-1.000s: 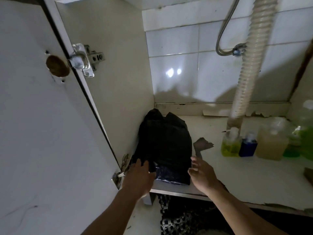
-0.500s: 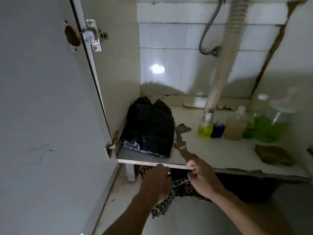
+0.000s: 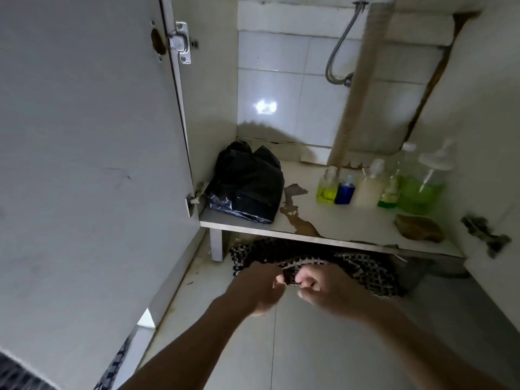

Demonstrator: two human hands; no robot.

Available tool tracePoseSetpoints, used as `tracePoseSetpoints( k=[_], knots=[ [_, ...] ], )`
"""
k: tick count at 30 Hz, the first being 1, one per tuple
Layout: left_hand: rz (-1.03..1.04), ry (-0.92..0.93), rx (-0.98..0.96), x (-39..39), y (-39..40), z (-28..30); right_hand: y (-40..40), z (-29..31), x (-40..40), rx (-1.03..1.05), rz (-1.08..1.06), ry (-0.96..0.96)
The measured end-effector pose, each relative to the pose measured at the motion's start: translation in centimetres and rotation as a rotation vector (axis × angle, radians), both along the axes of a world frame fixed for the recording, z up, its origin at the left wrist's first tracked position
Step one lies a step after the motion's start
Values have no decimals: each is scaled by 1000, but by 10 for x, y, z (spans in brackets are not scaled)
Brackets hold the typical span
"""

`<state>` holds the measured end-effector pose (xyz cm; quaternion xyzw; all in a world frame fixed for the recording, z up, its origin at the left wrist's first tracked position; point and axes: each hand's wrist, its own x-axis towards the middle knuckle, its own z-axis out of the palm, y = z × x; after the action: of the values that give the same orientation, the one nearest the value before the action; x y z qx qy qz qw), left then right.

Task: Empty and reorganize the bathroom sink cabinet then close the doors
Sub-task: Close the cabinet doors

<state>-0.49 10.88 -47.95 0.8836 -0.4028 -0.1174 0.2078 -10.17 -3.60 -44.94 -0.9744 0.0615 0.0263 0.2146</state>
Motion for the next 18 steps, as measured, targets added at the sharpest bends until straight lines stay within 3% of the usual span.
tracePoseSetpoints(
  k=[4,6,14,18],
  knots=[
    [23,-66,84,-32,24,-4,5,-16,-39,-97,140,214],
    [51,-90,73,-50,37,10,8,5,-52,-123,101,190],
    [381,-317,-204,-98,99,141,86,171,-89,-214,168,-503],
    [462,-522,-255,-115,128,223,133,237,-97,-313,221,-703]
  ],
)
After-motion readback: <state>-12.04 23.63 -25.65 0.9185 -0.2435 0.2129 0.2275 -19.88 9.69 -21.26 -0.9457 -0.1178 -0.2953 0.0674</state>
